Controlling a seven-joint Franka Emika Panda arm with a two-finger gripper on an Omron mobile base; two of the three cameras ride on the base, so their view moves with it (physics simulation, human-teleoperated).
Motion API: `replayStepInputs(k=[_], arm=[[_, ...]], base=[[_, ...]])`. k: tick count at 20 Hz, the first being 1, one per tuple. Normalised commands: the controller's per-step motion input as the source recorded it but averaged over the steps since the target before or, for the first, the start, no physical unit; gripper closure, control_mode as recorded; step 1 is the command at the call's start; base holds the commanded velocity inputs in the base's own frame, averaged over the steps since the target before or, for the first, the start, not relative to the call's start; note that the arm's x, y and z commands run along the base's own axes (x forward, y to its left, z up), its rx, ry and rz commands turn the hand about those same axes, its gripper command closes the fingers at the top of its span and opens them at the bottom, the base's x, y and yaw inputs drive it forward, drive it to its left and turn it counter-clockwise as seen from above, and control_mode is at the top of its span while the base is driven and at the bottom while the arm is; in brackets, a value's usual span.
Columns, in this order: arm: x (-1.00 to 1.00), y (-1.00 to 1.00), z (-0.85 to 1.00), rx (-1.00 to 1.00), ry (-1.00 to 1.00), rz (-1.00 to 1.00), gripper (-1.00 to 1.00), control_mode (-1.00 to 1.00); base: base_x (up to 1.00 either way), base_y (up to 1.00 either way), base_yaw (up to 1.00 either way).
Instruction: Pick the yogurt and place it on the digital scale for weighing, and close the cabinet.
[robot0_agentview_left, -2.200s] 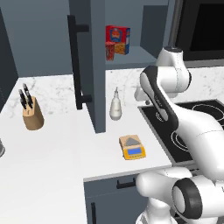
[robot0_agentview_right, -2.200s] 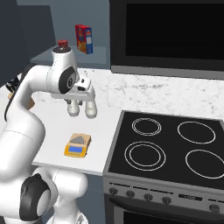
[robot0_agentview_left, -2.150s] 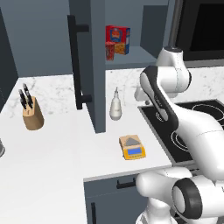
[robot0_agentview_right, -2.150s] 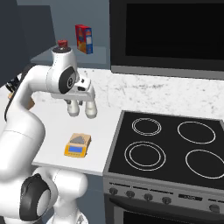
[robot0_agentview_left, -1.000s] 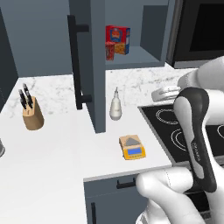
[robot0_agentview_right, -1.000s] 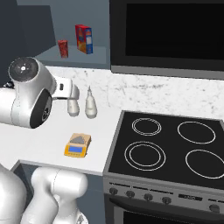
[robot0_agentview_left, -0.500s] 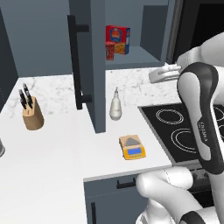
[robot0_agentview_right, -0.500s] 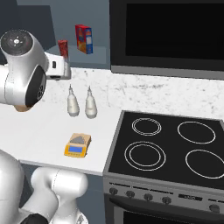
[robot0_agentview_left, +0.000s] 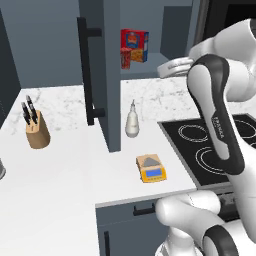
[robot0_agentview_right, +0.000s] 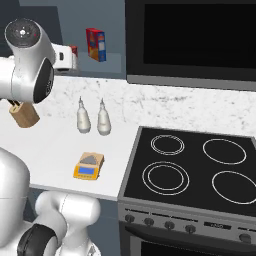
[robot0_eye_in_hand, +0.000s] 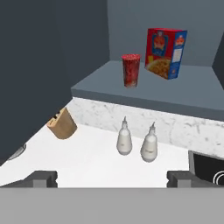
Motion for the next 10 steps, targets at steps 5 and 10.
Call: replayStepInputs(k=[5,10], arm=[[0.39,0.19,0.00,0.00,-0.24,0.00,-1.00,-1.00],[0.34,0.12,0.00,0.00,-0.04,0.00,-1.00,-1.00]], base=[[0.00,0.00,0.00],[0.00,0.00,0.00]])
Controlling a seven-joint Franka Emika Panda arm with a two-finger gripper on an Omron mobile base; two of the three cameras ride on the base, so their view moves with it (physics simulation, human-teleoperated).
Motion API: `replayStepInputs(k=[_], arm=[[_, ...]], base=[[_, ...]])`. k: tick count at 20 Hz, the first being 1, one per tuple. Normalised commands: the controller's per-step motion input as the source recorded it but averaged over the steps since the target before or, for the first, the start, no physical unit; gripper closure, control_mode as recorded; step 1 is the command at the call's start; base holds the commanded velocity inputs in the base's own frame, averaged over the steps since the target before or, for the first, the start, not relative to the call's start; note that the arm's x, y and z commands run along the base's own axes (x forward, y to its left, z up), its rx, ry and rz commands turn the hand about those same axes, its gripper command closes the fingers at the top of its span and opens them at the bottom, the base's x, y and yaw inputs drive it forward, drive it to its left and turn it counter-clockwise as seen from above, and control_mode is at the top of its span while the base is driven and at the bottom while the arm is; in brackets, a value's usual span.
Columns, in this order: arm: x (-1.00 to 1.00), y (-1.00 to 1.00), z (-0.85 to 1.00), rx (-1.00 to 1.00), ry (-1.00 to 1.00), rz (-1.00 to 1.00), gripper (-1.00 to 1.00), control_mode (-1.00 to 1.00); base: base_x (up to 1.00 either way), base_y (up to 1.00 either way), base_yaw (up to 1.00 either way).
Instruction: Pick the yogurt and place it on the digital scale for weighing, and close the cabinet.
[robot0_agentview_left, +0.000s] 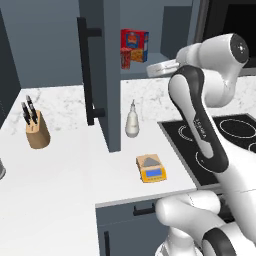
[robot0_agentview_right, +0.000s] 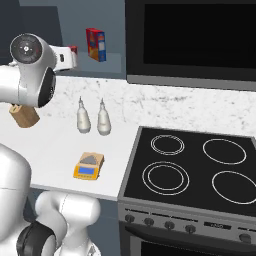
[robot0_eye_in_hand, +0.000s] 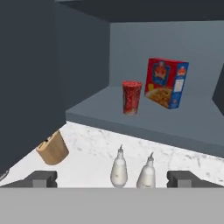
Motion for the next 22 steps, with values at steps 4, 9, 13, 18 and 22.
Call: replayStepInputs(k=[4,9,13,18,22], arm=[[0.37,0.06,0.00,0.00,0.00,0.00,-1.00,-1.00],[0.35,0.07,0.07,0.00,0.00,0.00,-1.00,-1.00],[0.34,0.00,0.09,0.00,0.00,0.00,-1.00,-1.00],[0.43,0.16,0.01,0.01,0.07,0.00,-1.00,-1.00],[0.38,0.02,-0.03,0.00,0.01,0.00,-1.00,-1.00]], base=[[0.00,0.00,0.00],[0.00,0.00,0.00],[0.00,0.00,0.00],[0.00,0.00,0.00],[0.00,0.00,0.00]])
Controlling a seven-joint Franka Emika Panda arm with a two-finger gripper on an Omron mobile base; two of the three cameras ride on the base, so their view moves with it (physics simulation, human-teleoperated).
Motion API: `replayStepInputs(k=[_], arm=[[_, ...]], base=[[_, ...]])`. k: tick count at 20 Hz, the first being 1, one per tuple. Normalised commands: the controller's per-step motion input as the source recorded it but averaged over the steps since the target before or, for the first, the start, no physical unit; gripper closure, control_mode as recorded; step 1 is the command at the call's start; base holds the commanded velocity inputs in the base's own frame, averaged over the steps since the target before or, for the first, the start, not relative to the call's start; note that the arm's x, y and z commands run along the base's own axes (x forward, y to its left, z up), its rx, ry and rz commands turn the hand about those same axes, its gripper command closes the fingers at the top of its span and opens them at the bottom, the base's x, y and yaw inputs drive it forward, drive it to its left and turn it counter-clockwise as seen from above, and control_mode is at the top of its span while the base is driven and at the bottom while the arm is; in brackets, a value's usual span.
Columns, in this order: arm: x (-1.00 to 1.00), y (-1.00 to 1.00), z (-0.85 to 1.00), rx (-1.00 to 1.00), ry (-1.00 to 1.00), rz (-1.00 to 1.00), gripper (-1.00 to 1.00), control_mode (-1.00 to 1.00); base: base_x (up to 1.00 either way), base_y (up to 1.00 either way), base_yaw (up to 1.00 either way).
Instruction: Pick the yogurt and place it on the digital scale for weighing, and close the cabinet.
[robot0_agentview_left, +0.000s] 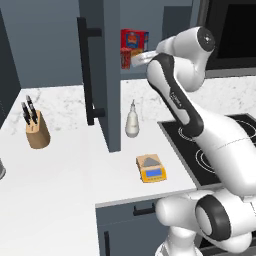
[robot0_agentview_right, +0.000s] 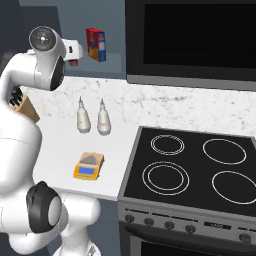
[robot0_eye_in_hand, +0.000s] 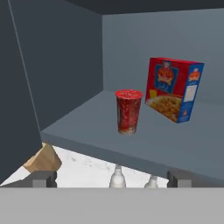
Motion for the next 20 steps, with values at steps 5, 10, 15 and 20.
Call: replayStepInputs(k=[5,10,15,20], arm=[[0.27,0.02,0.00,0.00,0.00,0.00,-1.00,-1.00],[0.20,0.00,-0.07,0.00,0.00,0.00,-1.00,-1.00],[0.23,0.00,-0.02,0.00,0.00,0.00,-1.00,-1.00],[0.35,0.00,0.00,0.00,0.00,0.00,-1.00,-1.00]], base=[[0.00,0.00,0.00],[0.00,0.00,0.00],[0.00,0.00,0.00],[0.00,0.00,0.00]])
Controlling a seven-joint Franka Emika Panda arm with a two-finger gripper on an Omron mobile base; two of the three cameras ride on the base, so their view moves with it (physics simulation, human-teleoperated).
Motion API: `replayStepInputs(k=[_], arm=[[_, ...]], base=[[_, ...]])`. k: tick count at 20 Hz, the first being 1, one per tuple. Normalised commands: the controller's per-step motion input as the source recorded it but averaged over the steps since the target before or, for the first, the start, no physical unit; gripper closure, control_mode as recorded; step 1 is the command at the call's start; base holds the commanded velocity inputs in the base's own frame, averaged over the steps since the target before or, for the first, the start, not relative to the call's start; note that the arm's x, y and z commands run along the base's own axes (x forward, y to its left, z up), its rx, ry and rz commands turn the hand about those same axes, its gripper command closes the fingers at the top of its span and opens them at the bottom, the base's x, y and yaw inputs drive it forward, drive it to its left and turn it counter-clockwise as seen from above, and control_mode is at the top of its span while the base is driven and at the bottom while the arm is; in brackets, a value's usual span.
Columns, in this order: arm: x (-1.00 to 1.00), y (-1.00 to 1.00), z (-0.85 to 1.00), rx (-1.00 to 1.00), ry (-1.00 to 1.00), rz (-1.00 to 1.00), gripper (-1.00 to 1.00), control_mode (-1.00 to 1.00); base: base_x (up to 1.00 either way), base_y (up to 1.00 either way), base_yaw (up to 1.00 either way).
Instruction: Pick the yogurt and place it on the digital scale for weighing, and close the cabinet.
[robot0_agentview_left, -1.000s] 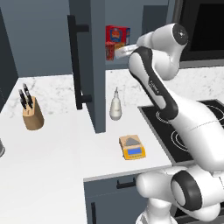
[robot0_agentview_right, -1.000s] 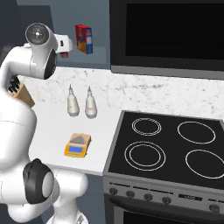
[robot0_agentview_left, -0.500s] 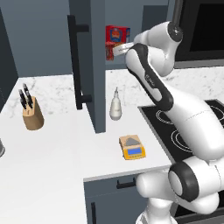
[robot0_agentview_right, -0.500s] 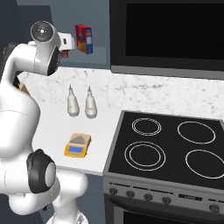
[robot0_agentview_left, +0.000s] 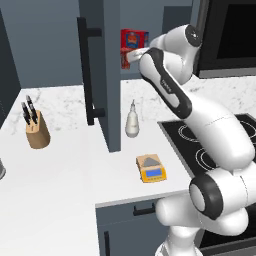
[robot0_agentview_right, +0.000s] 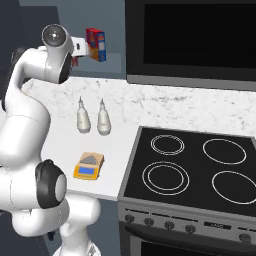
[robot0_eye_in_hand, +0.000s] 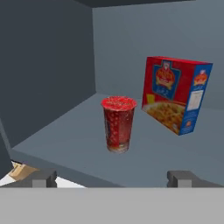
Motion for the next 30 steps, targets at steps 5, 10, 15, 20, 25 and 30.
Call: replayStepInputs(k=[5,10,15,20,25,30], arm=[[0.36,0.01,0.00,0.00,-0.04,0.00,-1.00,-1.00],[0.28,0.16,0.00,0.03,-0.11,0.00,-1.00,-1.00],[0.28,0.03,0.00,0.07,-0.06,0.00,-1.00,-1.00],[0.35,0.04,-0.02,0.08,0.00,0.00,-1.00,-1.00],[0.35,0.14,-0.06,0.05,0.00,0.00,-1.00,-1.00],[0.22,0.13,-0.04,0.00,0.00,0.00,-1.00,-1.00]], base=[[0.00,0.00,0.00],[0.00,0.00,0.00],[0.00,0.00,0.00],[0.00,0.00,0.00],[0.00,0.00,0.00],[0.00,0.00,0.00]])
